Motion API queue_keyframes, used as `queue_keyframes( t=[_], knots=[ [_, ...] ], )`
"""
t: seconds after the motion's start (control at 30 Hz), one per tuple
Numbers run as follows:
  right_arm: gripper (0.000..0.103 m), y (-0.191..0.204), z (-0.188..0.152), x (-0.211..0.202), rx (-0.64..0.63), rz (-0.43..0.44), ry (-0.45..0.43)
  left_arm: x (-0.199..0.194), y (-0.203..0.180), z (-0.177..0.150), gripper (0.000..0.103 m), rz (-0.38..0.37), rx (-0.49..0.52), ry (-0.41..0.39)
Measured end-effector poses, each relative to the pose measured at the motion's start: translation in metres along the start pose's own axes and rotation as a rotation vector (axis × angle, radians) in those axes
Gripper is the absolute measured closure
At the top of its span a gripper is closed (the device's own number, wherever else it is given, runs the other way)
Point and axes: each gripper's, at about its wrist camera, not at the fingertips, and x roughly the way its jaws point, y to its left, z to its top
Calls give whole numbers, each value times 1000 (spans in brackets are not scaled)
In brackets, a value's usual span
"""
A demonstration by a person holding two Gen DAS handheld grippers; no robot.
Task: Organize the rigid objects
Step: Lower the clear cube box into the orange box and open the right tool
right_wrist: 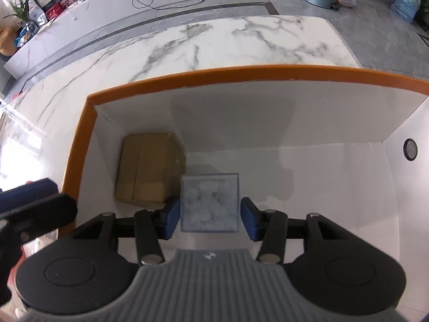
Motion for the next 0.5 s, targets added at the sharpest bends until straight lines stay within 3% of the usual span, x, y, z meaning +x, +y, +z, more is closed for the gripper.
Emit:
queue_keyframes(
  t=[0.03, 0.1, 0.17, 0.27, 0.5],
  knots=[
    [43, 1, -1, -3, -14, -8, -1, 0, 0, 0, 70, -1, 1, 0],
    [41, 3, -5, -8, -43, -27, -3, -1, 0, -1, 70, -2, 2, 1],
    [43, 3, -9, -11, -71, -25, 14, -1, 0, -1, 70, -2, 0, 0],
    [58, 3, -15, -8, -106, -11, 47, -3, -1, -1, 70, -2, 0, -5],
    [58, 8, -6, -1, -138, -28, 25, -5, -2, 0, 70, 6, 10, -3]
  ],
)
